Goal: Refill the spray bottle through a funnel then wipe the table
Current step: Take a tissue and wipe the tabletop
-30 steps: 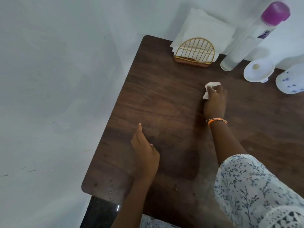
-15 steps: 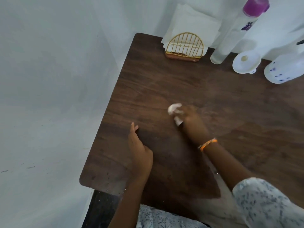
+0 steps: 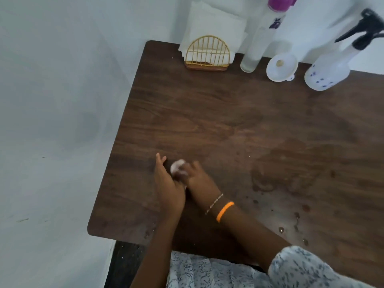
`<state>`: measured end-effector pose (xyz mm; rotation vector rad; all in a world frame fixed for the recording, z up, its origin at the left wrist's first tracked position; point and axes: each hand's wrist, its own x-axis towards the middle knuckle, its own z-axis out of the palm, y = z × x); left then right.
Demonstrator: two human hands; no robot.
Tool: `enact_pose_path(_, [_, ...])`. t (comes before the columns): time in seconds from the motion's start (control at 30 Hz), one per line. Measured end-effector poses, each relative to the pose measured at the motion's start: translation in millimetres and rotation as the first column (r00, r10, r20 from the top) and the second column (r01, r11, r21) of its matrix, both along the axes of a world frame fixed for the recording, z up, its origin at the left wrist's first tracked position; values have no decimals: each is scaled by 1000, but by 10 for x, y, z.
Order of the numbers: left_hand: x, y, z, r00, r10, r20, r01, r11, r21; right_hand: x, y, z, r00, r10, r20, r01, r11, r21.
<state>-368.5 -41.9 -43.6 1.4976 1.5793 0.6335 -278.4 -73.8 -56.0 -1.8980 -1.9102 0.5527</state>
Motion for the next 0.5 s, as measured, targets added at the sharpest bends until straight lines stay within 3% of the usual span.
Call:
enact_pose_path(0.07, [2, -27, 3, 1000, -12, -2, 12, 1000, -4, 69, -161, 38, 989, 148, 25, -148, 988, 33])
enact_pose_path(0.13, [26, -77, -7, 999, -37, -27, 37, 999, 15, 421, -169, 3, 988, 154, 8, -154, 985, 80])
enact_pose_path(0.23, [111, -176, -20, 996, -88, -33, 89, 995, 33, 1202, -84, -39, 981, -193, 18, 191, 978, 82])
enact_pose_path(0.37, [279, -328, -17, 988, -148, -37, 150, 988, 42, 1779, -72, -60, 851, -502, 152, 503, 864, 36])
enact_pose_path(0.43, [378, -402, 7, 986, -163, -39, 164, 985, 42, 1651, -92, -62, 806, -562, 185, 563, 825, 51])
enact_pose_path(0.5, [491, -446, 38, 983, -181, -38, 183, 982, 51, 1372, -220, -84, 846, -500, 184, 507, 862, 10])
